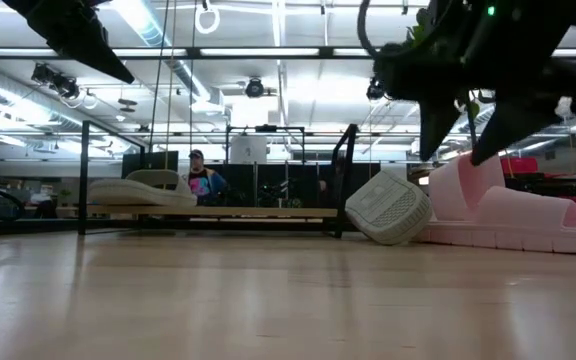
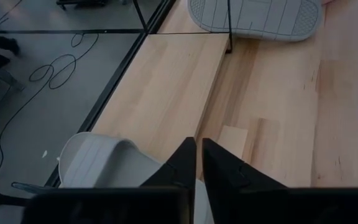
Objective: Pick and place slides into the shelf
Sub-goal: Put the gray slipper on the shelf
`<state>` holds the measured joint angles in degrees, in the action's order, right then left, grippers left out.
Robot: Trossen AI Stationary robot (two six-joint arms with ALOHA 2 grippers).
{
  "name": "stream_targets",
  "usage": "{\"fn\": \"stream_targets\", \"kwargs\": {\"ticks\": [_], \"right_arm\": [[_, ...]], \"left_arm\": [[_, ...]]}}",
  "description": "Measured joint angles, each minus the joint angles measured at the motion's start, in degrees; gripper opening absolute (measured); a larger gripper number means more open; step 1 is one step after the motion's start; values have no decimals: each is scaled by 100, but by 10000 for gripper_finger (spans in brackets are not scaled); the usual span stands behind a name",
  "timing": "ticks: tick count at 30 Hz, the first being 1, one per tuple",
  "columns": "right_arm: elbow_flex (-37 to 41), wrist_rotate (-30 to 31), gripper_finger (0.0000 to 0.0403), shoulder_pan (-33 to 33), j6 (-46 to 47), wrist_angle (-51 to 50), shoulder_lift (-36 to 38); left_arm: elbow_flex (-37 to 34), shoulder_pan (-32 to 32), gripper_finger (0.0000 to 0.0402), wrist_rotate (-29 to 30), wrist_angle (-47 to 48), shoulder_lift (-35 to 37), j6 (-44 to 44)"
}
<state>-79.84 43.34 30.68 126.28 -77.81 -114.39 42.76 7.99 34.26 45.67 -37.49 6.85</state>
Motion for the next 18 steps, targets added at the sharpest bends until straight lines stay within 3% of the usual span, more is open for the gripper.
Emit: {"fn": "stream_targets", "kwargs": {"ticks": [11,18], "right_arm": [[678,-16,259,-299,74,678,52],[1839,91,259,-589,-184,1949,1130]], "left_arm": [[0,0,31,0,-2,-1,-9],[0,0,32,0,-7,-1,-15]]}}
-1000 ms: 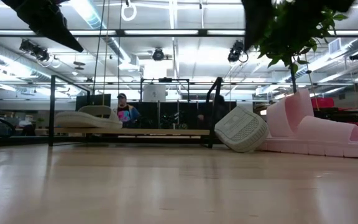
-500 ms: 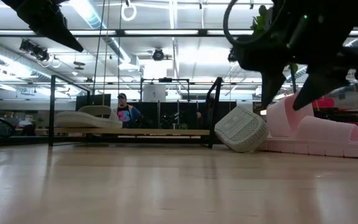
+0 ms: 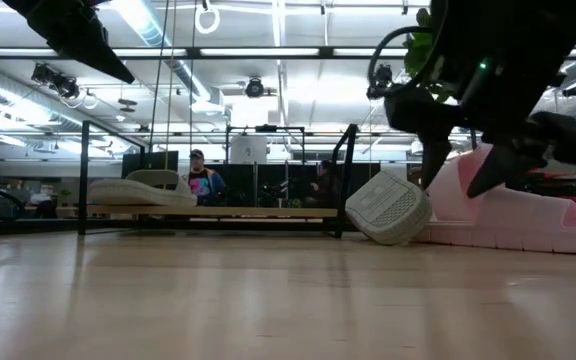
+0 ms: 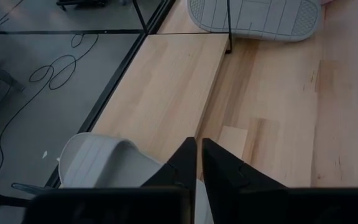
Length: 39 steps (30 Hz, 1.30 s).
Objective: Pick and place slides into the shelf
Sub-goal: Put the gray slipper on the shelf
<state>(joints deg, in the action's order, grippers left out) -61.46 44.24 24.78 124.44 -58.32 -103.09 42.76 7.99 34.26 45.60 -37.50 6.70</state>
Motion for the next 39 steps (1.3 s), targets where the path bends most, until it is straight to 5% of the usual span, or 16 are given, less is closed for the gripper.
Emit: {"fn": "stream_targets", "kwargs": {"ticks": [11,39], "right_arm": [[2083,419,259,-215,-1004,3231,1449],[2197,-96,259,-1075,-2837,4483,1358]], "left_arm": [[0,0,38,3,-119,0,-48],[0,0,30,2,-127,2,-46]]}}
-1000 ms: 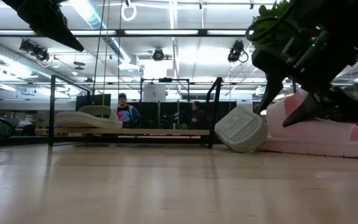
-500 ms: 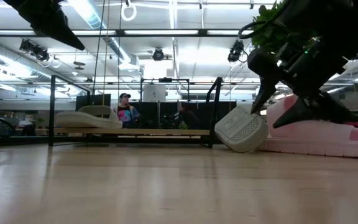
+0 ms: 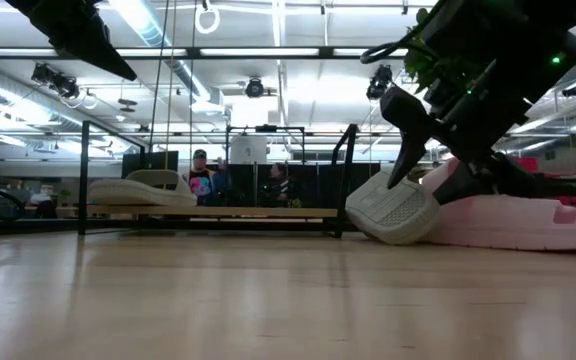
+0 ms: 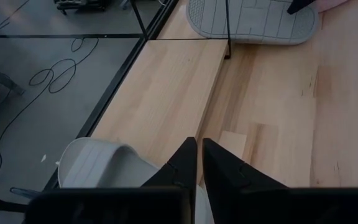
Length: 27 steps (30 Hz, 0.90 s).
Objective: Pick and place slides into the shelf
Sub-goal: Put the gray slipper on the shelf
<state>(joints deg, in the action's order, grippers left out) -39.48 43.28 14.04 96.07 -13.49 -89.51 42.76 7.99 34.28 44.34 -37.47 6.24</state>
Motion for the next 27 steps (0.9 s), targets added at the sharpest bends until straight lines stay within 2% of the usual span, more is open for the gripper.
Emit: {"fn": "stream_targets", "kwargs": {"ticks": [6,9,12,17,18,27], "right_arm": [[0,-127,258,-45,-11,32,-229],[0,-98,242,-45,-12,34,-255],[0,-102,198,-45,-67,30,-243],[-9,-59,65,-8,-120,95,-235],[-9,-5,55,15,-121,93,-235],[-134,382,56,382,141,-113,239]], "left_arm": [[0,0,30,0,0,0,-37],[0,0,35,0,0,0,-44],[0,0,39,0,0,0,-46],[0,0,39,0,2,0,-44],[0,0,38,0,2,0,-44],[0,0,28,0,7,-2,-61]]}}
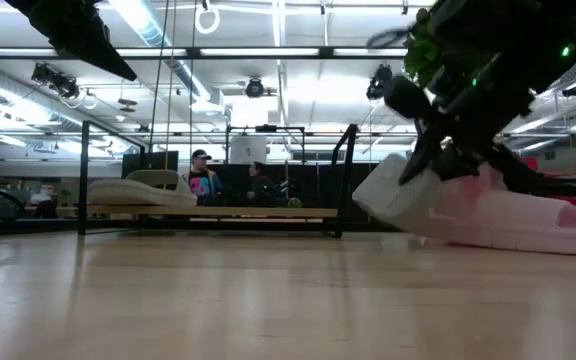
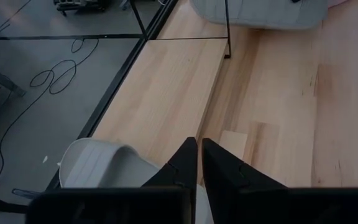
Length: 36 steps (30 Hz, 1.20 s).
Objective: Pick and place slides into the shelf
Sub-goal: Put the gray slipper on the shelf
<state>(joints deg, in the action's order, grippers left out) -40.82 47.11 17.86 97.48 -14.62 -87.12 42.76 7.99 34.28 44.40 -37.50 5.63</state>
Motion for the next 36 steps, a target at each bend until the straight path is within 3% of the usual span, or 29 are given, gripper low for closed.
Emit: {"fn": "stream_targets", "kwargs": {"ticks": [4,10,14,21,28,36], "right_arm": [[-517,182,55,280,-71,-596,231],[-2111,143,55,781,683,-3471,157],[-3189,122,55,1039,770,-4460,25],[-4689,38,55,876,-724,-4638,-470],[-6018,-243,55,167,-2514,-4707,-1609],[-7123,-1006,55,-324,-3690,-5217,-2745]], "left_arm": [[0,0,35,0,1,0,3],[0,0,40,-2,43,0,11],[0,0,36,-2,54,0,5],[0,0,28,-2,46,0,4],[0,0,35,0,18,0,-78],[0,42,40,-1,-864,2,-1755]]}}
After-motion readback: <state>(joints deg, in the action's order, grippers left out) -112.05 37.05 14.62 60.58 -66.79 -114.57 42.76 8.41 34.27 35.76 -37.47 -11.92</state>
